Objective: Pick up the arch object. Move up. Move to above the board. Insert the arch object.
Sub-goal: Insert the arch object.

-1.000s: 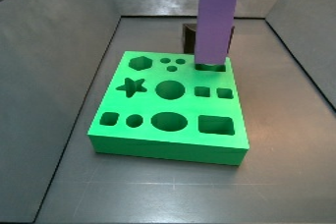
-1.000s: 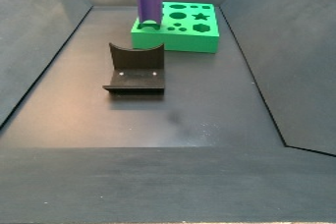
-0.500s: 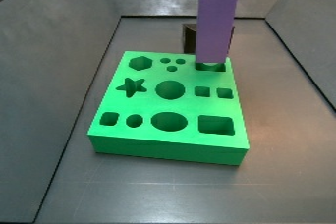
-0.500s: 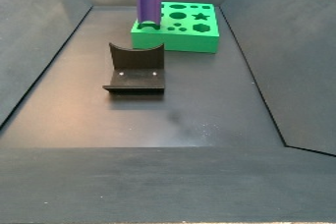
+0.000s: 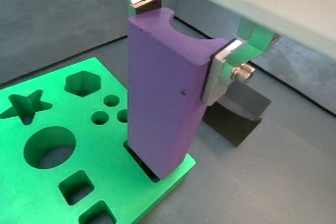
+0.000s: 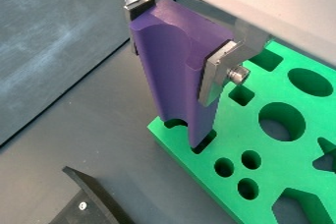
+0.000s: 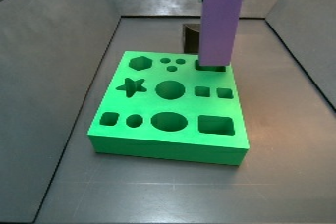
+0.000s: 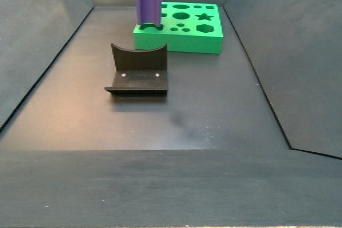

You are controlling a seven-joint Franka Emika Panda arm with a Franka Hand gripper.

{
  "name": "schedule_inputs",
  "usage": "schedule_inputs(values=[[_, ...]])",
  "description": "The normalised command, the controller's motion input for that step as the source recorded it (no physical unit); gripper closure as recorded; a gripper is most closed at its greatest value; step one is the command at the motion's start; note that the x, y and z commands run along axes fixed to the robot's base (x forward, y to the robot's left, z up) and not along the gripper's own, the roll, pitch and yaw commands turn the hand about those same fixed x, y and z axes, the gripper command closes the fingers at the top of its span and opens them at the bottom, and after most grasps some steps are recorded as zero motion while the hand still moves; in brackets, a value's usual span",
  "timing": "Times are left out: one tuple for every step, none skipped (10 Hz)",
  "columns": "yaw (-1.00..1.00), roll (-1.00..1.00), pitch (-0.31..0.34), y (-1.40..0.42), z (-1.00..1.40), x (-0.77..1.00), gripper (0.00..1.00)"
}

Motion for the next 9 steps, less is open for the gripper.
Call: schedule_inputs(values=[[0.0, 0.05, 0.0, -0.04, 0.0, 0.0, 1.0], [0.0, 0.08, 0.0, -0.03, 0.0, 0.0, 1.0], [0.0, 0.09, 0.0, -0.02, -0.06, 0.0, 1.0], [0.09, 0.1, 0.0, 0.0, -0.09, 0.1, 1.0], [0.09, 0.13, 0.0, 0.0, -0.11, 0.0, 1.0], [0.1, 0.12, 0.0, 0.0, -0.13, 0.0, 1.0], [0.1, 0.12, 0.0, 0.0, -0.15, 0.01, 1.0], [0.09, 0.12, 0.0, 0.0, -0.14, 0.03, 1.0], [0.06, 0.11, 0.0, 0.0, -0.16, 0.04, 1.0]])
